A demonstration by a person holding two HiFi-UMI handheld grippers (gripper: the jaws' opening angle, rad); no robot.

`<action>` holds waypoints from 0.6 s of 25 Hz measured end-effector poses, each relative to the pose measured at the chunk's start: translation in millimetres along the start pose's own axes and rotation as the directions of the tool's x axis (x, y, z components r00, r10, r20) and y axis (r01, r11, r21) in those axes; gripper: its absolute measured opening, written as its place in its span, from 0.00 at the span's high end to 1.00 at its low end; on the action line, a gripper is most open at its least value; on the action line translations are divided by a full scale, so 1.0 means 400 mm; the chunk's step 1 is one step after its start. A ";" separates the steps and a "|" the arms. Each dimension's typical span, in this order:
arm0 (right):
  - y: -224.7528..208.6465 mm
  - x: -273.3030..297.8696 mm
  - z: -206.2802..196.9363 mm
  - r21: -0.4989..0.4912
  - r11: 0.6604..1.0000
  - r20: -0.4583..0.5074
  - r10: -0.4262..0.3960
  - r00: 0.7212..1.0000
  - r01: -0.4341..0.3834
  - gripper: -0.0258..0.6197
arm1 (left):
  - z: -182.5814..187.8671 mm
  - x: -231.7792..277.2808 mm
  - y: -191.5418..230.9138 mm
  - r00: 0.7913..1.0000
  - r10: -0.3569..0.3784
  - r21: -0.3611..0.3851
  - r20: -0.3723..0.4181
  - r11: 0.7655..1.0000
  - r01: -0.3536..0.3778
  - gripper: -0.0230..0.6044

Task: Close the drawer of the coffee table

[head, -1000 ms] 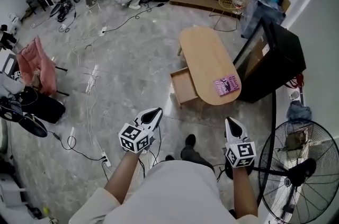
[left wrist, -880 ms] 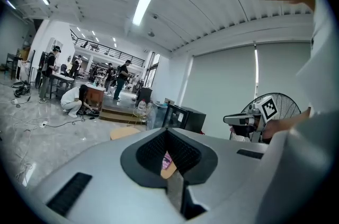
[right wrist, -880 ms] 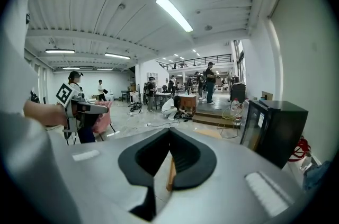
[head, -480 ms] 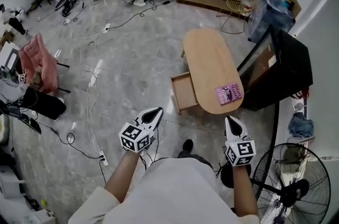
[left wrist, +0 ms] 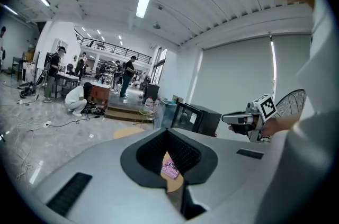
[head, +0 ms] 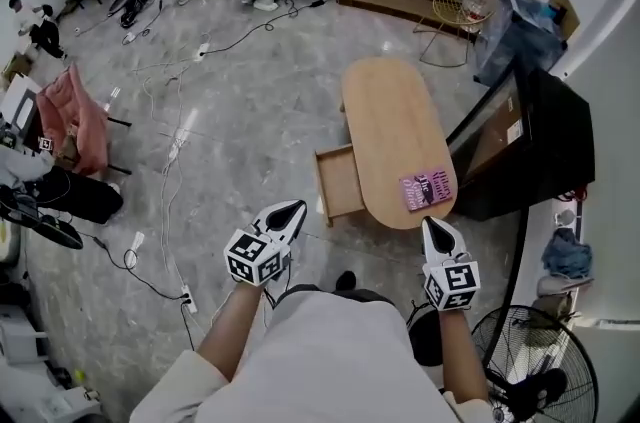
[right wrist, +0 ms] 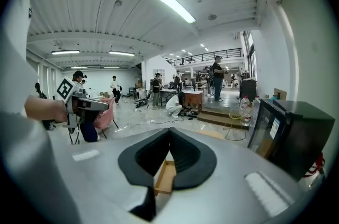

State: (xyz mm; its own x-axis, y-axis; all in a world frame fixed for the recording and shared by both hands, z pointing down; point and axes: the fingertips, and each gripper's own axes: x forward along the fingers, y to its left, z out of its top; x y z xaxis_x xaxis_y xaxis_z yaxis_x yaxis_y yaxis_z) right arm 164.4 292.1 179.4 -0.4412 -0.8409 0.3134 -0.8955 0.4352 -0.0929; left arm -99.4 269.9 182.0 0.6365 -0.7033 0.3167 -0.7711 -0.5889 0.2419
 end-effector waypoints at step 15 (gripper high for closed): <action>-0.099 0.101 -0.054 0.051 0.999 -0.081 -0.010 0.997 0.014 0.94 | 0.000 0.144 0.035 0.998 -0.005 -0.034 -0.060 0.999 0.003 0.95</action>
State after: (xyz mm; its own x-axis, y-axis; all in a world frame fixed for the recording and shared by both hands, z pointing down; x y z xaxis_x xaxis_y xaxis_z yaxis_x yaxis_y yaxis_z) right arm 183.4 248.0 216.0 -0.4261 -0.8164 0.3898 -0.9035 0.4062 -0.1369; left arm -73.6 221.2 203.7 0.6381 -0.6753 0.3699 -0.7694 -0.5772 0.2737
